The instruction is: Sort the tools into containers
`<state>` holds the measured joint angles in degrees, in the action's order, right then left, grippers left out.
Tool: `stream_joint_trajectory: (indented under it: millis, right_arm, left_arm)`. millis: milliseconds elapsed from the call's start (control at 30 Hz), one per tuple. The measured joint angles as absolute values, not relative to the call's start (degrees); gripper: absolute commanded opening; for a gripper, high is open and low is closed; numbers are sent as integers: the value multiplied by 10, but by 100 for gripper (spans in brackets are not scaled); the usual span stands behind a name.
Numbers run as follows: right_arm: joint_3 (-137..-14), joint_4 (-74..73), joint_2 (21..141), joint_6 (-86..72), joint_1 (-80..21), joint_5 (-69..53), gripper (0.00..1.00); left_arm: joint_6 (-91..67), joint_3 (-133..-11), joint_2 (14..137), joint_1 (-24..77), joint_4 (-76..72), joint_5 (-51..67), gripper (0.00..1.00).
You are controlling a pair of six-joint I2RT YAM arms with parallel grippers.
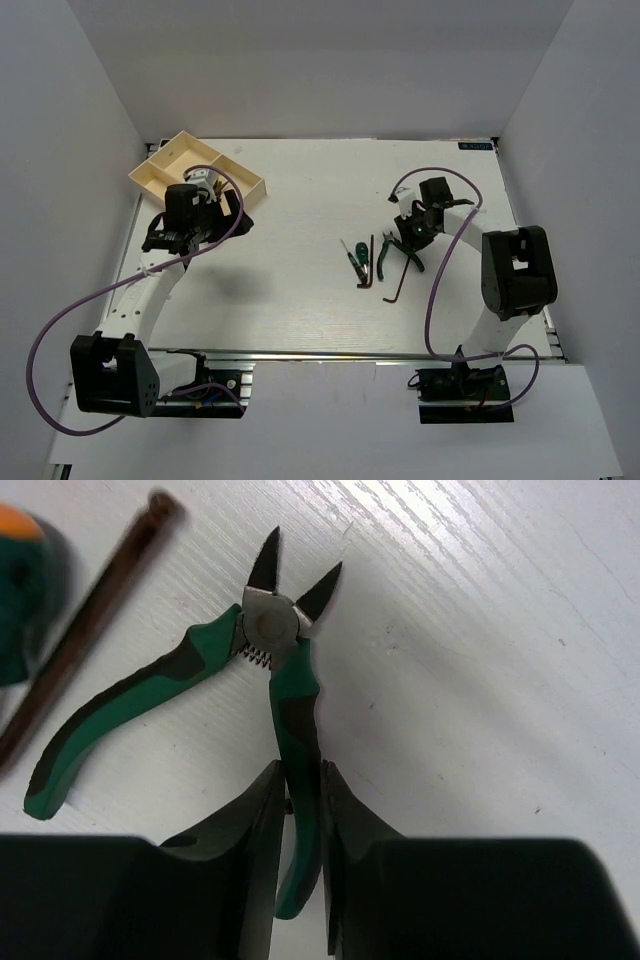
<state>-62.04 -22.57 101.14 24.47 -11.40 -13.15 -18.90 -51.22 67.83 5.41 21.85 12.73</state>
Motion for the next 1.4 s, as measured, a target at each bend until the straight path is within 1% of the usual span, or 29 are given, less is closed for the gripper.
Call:
stream_joint_trajectory:
  millis: [33, 100, 133, 167, 200, 233, 300, 400, 467, 500, 567, 600, 833, 933, 1033, 1200, 1400]
  right_arm:
    - [-620, -226, 1011, 245, -116, -128, 8]
    - [-620, -225, 1011, 245, -118, -124, 11]
    - [-620, -225, 1011, 245, -119, -124, 20]
    - [-620, -225, 1011, 245, -119, -123, 23]
    - [-621, -225, 1011, 245, -121, -123, 30]
    - [-621, -226, 1011, 245, -121, -123, 33]
    - [-623, -223, 1021, 245, -125, -119, 34]
    - [-629, -213, 1033, 244, -133, -102, 34]
    - [-629, -205, 1034, 244, -139, -90, 31]
    - [-629, -205, 1034, 244, -141, -84, 22]
    - [-629, -204, 1034, 244, -146, -76, 10]
    - [-629, -201, 1034, 240, -147, -69, 0]
    - [-613, -192, 1011, 224, -152, -40, 0]
    - [-593, -190, 957, 213, -152, -30, 0]
    - [-582, -175, 870, 196, -152, -36, 0]
    - [-582, -117, 745, 166, -152, -90, 0]
    - [-528, -61, 662, 129, -163, -181, 0]
  left_arm:
    - [-189, -512, 678, 54, 218, 127, 98]
    - [-189, -512, 678, 54, 218, 128, 98]
    - [-189, -512, 678, 54, 218, 128, 98]
    - [-189, -512, 678, 54, 218, 129, 98]
    - [-189, -512, 678, 54, 218, 129, 98]
    - [-189, -512, 678, 54, 218, 129, 98]
    - [-189, -512, 679, 54, 218, 129, 98]
    - [-189, -512, 679, 54, 218, 129, 98]
    - [-189, -512, 679, 54, 218, 129, 98]
    - [-189, -512, 679, 54, 218, 128, 98]
    - [-189, -512, 679, 54, 218, 128, 98]
    - [-189, -512, 680, 54, 218, 128, 98]
    - [-186, -511, 679, 54, 214, 135, 97]
    - [-185, -510, 679, 54, 204, 161, 93]
    - [-187, -514, 679, 55, 200, 199, 90]
    - [-208, -546, 672, 62, 189, 283, 88]
    - [-266, -603, 661, 83, 145, 377, 84]
